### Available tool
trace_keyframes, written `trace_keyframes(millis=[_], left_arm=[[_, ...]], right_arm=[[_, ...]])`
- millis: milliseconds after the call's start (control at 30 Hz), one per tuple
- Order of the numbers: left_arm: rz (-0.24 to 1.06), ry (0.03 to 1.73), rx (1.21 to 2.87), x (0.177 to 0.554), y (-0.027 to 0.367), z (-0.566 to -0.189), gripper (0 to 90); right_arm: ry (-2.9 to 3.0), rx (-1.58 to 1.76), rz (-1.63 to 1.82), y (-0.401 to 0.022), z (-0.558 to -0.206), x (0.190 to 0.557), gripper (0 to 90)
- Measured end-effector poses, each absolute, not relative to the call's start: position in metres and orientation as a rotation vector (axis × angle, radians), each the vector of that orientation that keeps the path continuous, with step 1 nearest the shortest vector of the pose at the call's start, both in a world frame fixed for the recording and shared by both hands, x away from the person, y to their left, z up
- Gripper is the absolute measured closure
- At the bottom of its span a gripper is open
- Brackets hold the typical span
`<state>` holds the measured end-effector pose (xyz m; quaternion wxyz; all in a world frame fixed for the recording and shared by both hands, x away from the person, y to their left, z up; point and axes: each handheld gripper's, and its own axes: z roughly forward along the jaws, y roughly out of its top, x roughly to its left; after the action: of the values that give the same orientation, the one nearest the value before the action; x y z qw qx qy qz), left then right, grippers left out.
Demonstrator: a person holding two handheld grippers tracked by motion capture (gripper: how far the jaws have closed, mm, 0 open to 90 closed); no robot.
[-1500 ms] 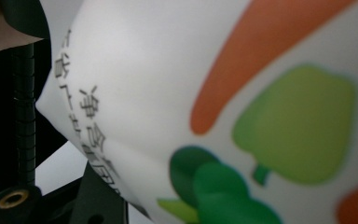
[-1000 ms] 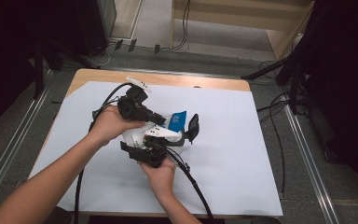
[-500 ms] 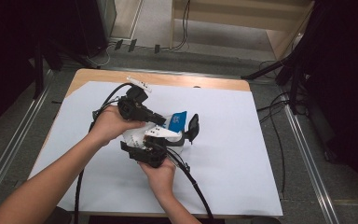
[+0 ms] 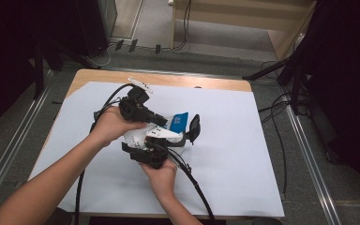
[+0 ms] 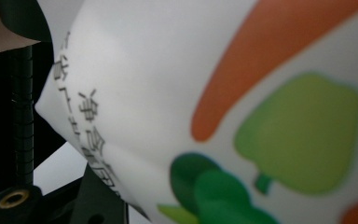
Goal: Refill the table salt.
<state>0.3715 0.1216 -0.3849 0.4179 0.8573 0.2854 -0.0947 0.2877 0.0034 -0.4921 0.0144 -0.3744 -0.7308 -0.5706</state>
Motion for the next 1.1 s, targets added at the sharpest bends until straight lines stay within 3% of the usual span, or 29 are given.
trace_keyframes(millis=[1100], left_arm=[[-0.234,0.718,2.145,0.3706,0.1216,-0.3841,88.2]], right_arm=[[-2.263,-1.177,-1.795,0.0042,-0.4926,0.287,51.7]])
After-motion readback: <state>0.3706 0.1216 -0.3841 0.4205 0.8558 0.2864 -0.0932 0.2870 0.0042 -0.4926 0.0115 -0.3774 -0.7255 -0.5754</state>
